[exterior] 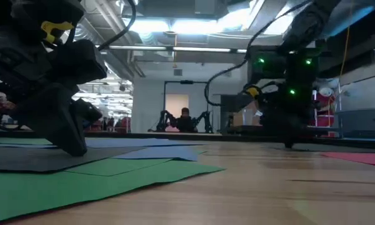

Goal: Organize paper
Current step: Stack the black paper on top of the other black paper on the table

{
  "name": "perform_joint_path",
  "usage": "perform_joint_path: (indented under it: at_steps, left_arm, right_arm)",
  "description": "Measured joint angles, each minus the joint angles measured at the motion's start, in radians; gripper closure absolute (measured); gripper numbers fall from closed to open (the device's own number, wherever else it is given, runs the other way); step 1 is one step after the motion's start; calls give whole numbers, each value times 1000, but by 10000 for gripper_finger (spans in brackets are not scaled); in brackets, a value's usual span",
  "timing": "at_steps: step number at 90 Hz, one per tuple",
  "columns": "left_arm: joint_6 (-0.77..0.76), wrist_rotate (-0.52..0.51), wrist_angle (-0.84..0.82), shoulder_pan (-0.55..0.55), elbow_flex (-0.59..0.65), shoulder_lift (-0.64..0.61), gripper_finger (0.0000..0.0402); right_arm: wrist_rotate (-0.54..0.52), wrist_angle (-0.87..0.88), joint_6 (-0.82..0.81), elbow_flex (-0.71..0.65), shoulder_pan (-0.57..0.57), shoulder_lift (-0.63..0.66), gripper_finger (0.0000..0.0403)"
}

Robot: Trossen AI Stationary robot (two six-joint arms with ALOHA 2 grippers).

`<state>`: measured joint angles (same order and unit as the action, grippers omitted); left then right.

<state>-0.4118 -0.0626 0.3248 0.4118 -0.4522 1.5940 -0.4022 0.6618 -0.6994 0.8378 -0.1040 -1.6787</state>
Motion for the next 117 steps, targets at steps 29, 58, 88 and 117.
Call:
perform_joint_path:
  at_steps: [29, 58, 88, 117]
  left_arm:
    - [0, 0, -1, 0, 0, 0, 402]
    - [-6, 0, -1, 0, 0, 0, 402]
    - [-11, 0, 0, 0, 0, 0, 402]
    - [-10, 0, 0, 0, 0, 0, 402]
  right_arm:
    - [-48, 143, 73, 144, 1, 1, 403]
    - [242, 521, 26, 178, 98, 18, 403]
    - [411, 491, -112, 5, 167, 102, 403]
    - [502, 445, -252, -132, 170, 178, 403]
